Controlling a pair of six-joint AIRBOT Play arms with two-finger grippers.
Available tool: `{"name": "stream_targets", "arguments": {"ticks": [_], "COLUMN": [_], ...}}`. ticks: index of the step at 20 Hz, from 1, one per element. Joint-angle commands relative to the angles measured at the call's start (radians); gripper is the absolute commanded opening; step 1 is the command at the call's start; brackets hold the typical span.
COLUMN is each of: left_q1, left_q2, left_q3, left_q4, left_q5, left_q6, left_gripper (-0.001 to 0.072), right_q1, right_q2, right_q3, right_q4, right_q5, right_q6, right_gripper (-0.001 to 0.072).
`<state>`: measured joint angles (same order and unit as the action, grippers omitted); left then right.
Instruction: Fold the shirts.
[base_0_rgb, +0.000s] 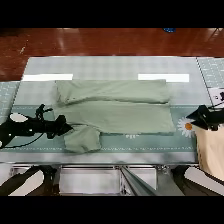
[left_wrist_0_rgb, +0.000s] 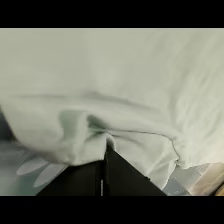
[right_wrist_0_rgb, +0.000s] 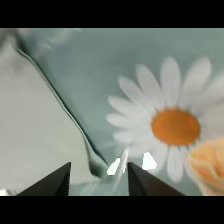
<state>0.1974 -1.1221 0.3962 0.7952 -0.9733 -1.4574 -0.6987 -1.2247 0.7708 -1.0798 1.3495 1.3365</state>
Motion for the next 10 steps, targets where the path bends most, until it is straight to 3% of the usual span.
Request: {"name": "stream_targets", "arguments": {"ticks": [1,7,10], "left_q1": [-0.020,-0.021,-0.021], "left_q2": [0.001,0.001,0.001], "left_q3": [-0.003,-0.003,-0.003], "left_q4": [-0.062,-0.063,-0.063], "left_q5": [-0.003,-0.023,-0.022], "left_q6": [0.055,0.059,0.058], "left_gripper": [0.0022,0.0022,0.0022], "right_q1": [0.003,0.163,0.232], "right_q2": [0.002,-0.080,-0.121], "right_q3": [-0.108,-0.131,-0.130], "right_q4": [-0.066,0.008,0.097], "right_q5": [0.043,-0.011,-0.122], "right_q6": [0.049,0.035,0.029], "right_gripper": [0.0407,0.0407,0.0407]}}
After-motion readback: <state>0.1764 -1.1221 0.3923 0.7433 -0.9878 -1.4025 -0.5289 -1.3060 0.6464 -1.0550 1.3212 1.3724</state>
